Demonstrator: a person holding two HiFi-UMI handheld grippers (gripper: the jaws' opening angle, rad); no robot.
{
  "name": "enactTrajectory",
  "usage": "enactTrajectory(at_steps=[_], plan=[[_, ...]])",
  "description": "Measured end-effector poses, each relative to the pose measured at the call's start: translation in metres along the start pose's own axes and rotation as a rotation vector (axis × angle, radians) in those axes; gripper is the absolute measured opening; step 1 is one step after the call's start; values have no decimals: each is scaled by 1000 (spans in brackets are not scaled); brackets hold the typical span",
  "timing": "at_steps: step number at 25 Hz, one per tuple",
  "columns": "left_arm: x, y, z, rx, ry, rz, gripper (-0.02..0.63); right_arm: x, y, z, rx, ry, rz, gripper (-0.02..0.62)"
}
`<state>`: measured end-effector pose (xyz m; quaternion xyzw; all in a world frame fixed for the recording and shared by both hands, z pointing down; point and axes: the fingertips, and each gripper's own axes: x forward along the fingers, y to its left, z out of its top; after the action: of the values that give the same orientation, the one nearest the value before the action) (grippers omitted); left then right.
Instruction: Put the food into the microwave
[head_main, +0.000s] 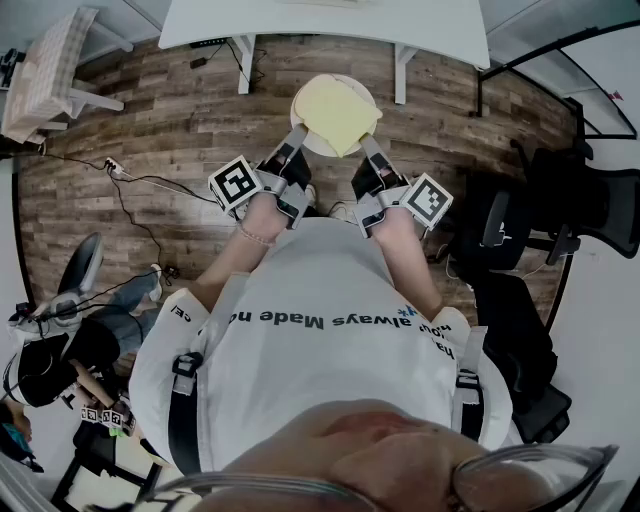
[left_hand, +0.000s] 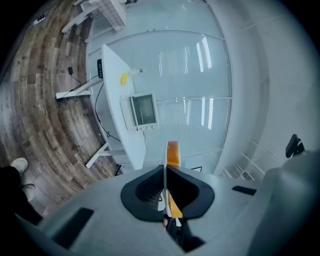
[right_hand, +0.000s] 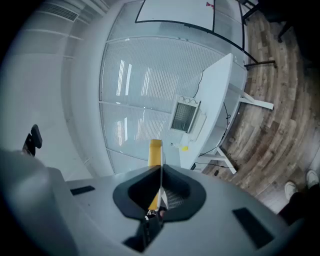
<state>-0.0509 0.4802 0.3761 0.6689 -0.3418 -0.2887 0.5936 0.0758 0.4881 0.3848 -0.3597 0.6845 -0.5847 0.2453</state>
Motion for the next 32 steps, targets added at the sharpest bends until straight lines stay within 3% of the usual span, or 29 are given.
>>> enactTrajectory(at_steps=[17,27,32], plan=[[-4,15,47,5,27,7,18,45,2,-16,2,-37,-9,20],[30,24,81,-15,35,6,18,87,-5,6,2,-43,-26,20],[72,25,95,-1,41,9,18,110,-14,40,7,-44,-31,20]])
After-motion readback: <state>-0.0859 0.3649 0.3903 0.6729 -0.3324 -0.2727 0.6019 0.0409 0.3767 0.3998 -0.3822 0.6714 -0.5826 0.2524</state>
